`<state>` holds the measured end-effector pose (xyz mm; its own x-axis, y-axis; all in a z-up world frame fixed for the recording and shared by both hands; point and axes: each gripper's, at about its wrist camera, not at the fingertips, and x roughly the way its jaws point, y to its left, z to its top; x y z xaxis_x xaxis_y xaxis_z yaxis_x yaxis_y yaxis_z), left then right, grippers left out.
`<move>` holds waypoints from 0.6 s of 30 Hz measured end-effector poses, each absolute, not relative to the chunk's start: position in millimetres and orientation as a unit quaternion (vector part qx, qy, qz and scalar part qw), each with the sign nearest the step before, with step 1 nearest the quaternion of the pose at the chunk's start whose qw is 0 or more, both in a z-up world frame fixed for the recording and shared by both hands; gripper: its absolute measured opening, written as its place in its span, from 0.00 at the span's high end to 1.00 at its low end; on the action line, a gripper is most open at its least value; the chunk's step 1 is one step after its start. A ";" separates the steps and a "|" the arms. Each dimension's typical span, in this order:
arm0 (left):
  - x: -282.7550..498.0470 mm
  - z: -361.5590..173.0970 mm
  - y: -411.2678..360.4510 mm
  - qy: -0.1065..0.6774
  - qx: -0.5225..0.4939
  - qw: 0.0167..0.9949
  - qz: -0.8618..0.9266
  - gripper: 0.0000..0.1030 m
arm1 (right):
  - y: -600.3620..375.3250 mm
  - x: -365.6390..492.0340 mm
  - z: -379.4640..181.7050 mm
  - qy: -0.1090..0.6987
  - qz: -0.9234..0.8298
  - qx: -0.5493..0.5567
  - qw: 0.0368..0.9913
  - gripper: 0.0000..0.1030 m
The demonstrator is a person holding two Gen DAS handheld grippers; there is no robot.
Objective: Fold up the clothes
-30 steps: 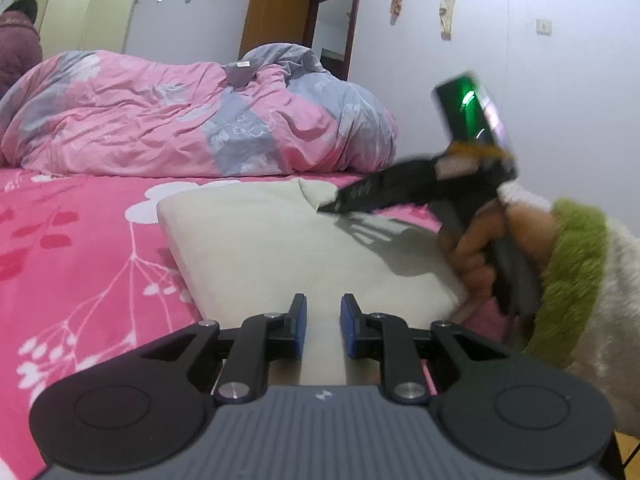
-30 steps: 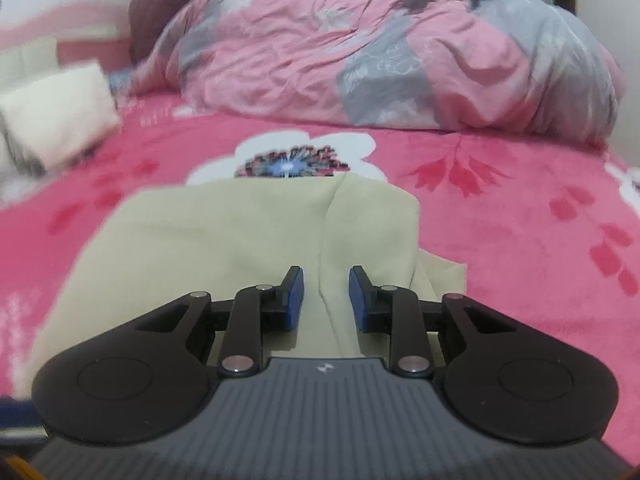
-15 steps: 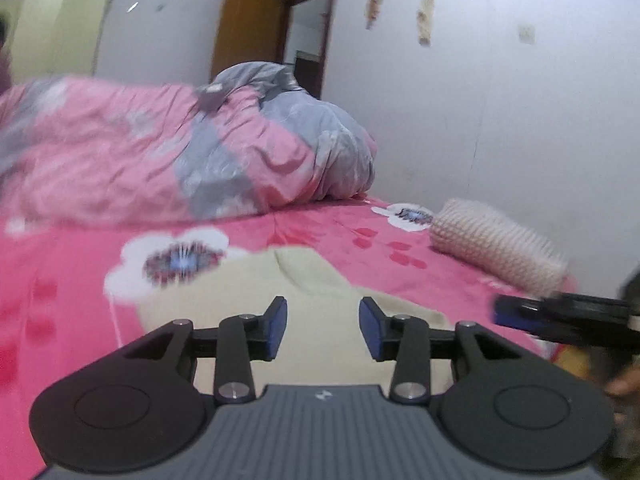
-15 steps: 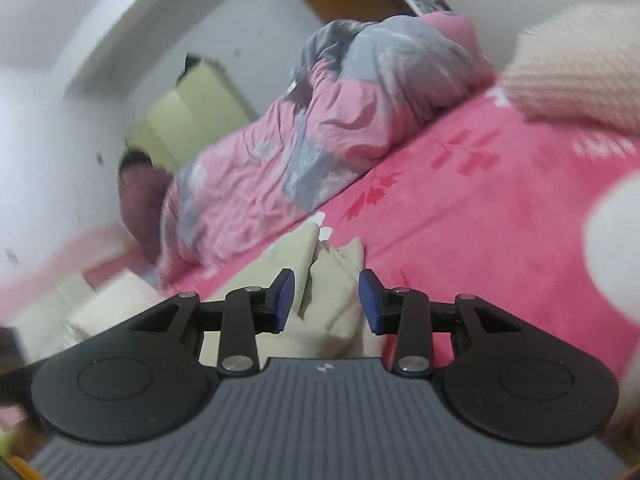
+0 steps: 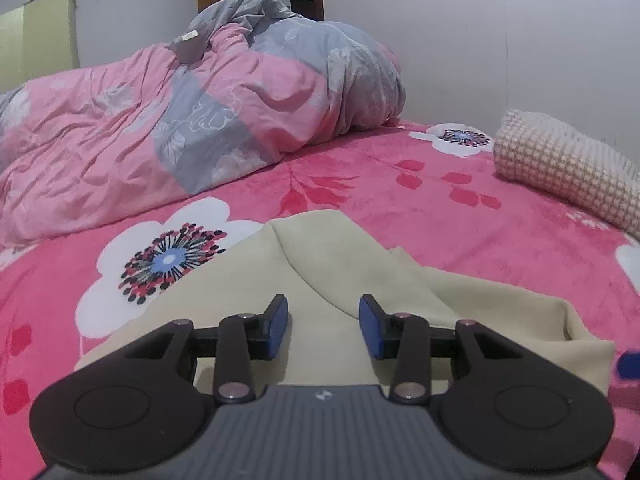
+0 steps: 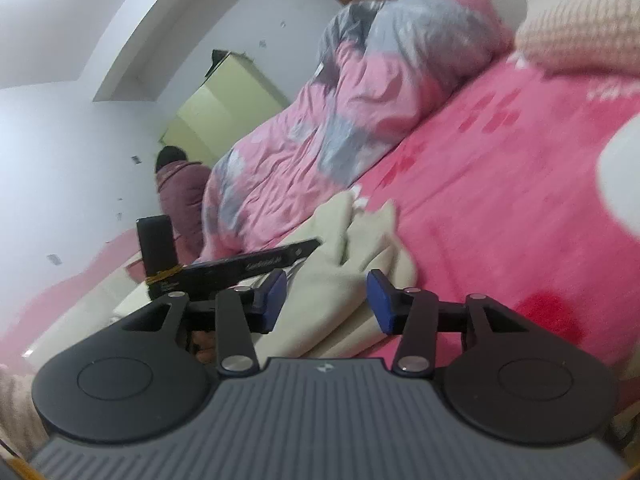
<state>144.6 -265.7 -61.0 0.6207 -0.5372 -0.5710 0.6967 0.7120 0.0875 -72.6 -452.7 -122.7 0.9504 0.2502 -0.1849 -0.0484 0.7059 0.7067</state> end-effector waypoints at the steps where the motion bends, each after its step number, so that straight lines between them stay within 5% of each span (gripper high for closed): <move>1: 145.4 -61.1 -265.0 0.263 0.150 0.887 -0.348 0.60 | -451.6 -69.2 -125.2 0.144 0.083 0.379 0.910 0.56; 11: 146.4 -62.2 -263.7 0.262 0.145 0.887 -0.351 0.60 | -449.1 -40.8 -137.4 0.156 0.070 0.430 0.886 0.60; 13: 145.4 -61.7 -263.8 0.260 0.146 0.887 -0.352 0.60 | -449.3 -35.4 -139.7 0.153 0.060 0.433 0.886 0.81; 18: 138.3 -60.7 -265.4 0.250 0.157 0.886 -0.358 0.60 | -441.8 -47.9 -136.6 0.136 0.061 0.419 0.896 0.89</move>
<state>138.3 -265.4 -60.7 0.6190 -0.5563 -0.5543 0.7127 0.6945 0.0988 -47.9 -441.8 -136.6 0.9558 0.2223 -0.1925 0.0052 0.6417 0.7669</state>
